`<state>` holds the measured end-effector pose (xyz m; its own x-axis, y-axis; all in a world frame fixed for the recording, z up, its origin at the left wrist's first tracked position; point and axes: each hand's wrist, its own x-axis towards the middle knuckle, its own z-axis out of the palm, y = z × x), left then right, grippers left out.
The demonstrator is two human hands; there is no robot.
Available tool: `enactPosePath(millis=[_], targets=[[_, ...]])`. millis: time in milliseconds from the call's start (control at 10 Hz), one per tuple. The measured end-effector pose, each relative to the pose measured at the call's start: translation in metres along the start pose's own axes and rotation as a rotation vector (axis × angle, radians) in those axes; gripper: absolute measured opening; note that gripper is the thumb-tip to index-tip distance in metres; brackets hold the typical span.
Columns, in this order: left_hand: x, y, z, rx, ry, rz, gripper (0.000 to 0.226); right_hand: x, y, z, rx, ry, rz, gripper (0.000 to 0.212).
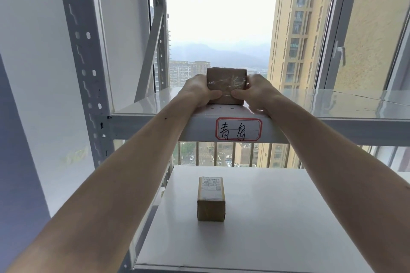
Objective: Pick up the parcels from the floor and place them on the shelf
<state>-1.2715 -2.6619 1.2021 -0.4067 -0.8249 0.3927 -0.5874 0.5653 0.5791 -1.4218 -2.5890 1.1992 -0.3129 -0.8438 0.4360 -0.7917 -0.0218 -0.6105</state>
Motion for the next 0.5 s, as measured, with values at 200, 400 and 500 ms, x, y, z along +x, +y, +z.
enactPosePath(millis=[200,400,500], targets=[[-0.002,-0.001,0.001,0.03,0.03,-0.011,0.04,-0.002,0.0,0.0,0.005,0.0,0.023,0.032],[-0.004,-0.002,-0.003,-0.042,0.016,-0.042,0.045,-0.006,0.0,-0.004,0.04,-0.009,0.067,0.045],[-0.005,-0.003,-0.004,-0.1,0.05,-0.062,0.067,-0.011,-0.003,-0.005,0.031,0.033,0.073,0.061]])
